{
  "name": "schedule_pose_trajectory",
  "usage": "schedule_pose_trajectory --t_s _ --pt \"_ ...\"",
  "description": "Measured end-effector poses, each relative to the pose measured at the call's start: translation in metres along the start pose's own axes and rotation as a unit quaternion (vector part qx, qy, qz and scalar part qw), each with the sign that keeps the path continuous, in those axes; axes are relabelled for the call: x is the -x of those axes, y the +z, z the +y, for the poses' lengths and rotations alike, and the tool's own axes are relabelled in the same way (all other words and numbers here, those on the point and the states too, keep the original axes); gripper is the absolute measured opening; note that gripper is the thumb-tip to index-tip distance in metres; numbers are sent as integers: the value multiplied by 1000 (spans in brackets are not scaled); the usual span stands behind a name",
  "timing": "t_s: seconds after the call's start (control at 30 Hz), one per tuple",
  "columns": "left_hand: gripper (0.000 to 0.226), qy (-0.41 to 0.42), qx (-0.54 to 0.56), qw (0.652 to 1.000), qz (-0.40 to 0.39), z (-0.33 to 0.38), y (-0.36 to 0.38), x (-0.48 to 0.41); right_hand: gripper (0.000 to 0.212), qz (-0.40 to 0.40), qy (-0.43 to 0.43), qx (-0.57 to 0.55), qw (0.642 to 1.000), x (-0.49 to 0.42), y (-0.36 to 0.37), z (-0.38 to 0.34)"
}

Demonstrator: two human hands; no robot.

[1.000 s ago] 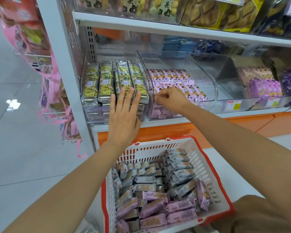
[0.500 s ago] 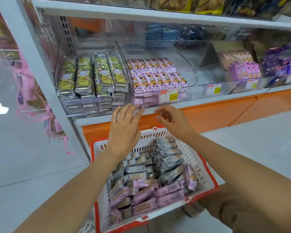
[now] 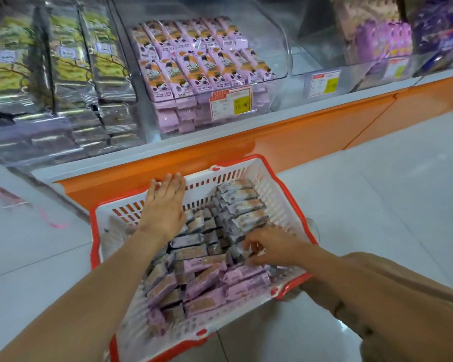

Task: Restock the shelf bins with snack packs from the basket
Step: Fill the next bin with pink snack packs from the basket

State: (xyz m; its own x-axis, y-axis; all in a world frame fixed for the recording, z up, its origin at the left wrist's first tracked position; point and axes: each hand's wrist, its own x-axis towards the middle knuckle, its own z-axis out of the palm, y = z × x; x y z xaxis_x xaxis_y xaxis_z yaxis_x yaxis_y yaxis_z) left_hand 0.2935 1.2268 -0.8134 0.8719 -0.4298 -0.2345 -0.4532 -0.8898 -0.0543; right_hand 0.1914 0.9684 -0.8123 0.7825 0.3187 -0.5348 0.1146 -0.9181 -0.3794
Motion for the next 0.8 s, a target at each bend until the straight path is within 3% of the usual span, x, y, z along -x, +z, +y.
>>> schedule_pose_trajectory --t_s 0.1,0.23,0.37,0.47,0.63,0.8 --pt "76 -2 -15 1000 -8 2 14 -3 33 -9 4 60 998 -3 11 9" --pt "77 -10 -18 1000 4 6 21 -3 27 -27 5 -1 1000 -5 14 12" --pt "76 -8 24 1000 -2 9 14 -2 31 50 24 -91 994 -3 2 7" --pt "71 38 92 995 17 18 2 1 32 127 30 -173 976 3 -17 -1" --pt "49 164 321 932 -16 44 -33 8 36 251 -2 -279 927 15 -59 -17" --pt "36 151 485 860 46 62 -68 24 42 337 -55 -330 880 28 -100 -43"
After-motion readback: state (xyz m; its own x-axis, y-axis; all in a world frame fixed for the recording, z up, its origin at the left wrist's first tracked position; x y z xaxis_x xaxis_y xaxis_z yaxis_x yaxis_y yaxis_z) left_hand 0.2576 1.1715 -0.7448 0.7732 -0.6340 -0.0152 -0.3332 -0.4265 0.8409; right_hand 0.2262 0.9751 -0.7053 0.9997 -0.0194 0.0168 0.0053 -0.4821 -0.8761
